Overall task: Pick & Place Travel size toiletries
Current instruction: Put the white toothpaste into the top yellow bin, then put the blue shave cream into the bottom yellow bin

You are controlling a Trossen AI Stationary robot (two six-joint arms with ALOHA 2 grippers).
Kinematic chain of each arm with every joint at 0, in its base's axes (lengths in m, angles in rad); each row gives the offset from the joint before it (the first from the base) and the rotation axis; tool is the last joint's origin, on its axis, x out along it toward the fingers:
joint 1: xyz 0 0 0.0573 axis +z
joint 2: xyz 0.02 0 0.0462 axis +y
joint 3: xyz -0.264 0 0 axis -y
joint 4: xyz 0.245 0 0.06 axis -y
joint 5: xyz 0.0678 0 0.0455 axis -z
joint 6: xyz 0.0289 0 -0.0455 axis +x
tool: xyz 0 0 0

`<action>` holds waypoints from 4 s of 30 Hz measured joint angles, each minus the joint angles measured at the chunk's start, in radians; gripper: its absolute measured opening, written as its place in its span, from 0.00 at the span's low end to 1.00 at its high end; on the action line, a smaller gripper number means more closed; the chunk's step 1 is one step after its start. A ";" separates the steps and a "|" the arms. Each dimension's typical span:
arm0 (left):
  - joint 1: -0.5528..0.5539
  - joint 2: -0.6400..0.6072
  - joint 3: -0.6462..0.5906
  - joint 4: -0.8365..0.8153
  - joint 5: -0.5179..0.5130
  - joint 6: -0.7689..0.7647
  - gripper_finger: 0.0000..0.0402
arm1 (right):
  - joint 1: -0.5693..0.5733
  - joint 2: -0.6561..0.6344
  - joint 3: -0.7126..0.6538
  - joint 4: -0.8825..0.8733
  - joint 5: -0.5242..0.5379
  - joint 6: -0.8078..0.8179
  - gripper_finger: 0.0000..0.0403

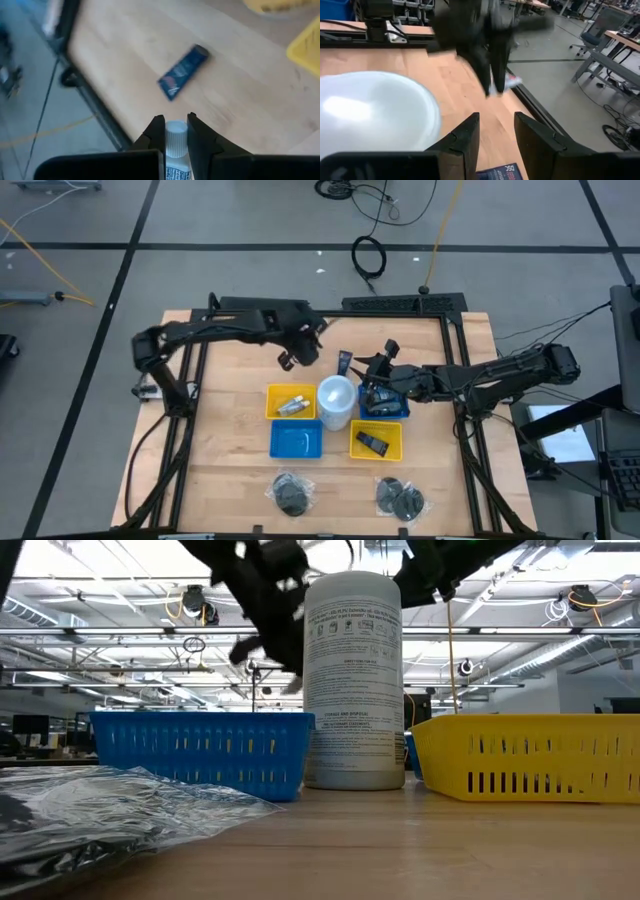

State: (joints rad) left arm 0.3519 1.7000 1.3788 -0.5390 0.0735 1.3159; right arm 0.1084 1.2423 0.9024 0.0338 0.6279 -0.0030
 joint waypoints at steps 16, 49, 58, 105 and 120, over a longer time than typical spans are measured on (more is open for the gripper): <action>-0.007 -0.248 0.003 -0.129 -0.034 -0.916 0.09 | -0.064 0.000 0.000 0.003 0.000 -0.017 0.28; -0.387 -0.239 -0.304 0.034 -0.241 -1.445 0.09 | -0.059 0.000 0.000 0.000 -0.005 0.071 0.28; -0.377 -0.239 -0.311 0.043 -0.249 -1.457 0.11 | -0.059 0.000 0.000 -0.001 -0.005 0.070 0.28; -0.381 -0.239 -0.311 0.070 -0.285 -1.590 0.32 | -0.881 0.033 0.033 -0.164 -1.078 0.097 0.28; -0.421 -0.239 -0.311 0.081 -0.286 -1.700 0.32 | -0.882 0.458 0.543 -0.786 -1.073 0.016 0.28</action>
State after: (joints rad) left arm -0.0686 1.4605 1.0683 -0.4585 -0.2123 -0.3839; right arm -0.7739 1.7003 1.4452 -0.7522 -0.4448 0.0127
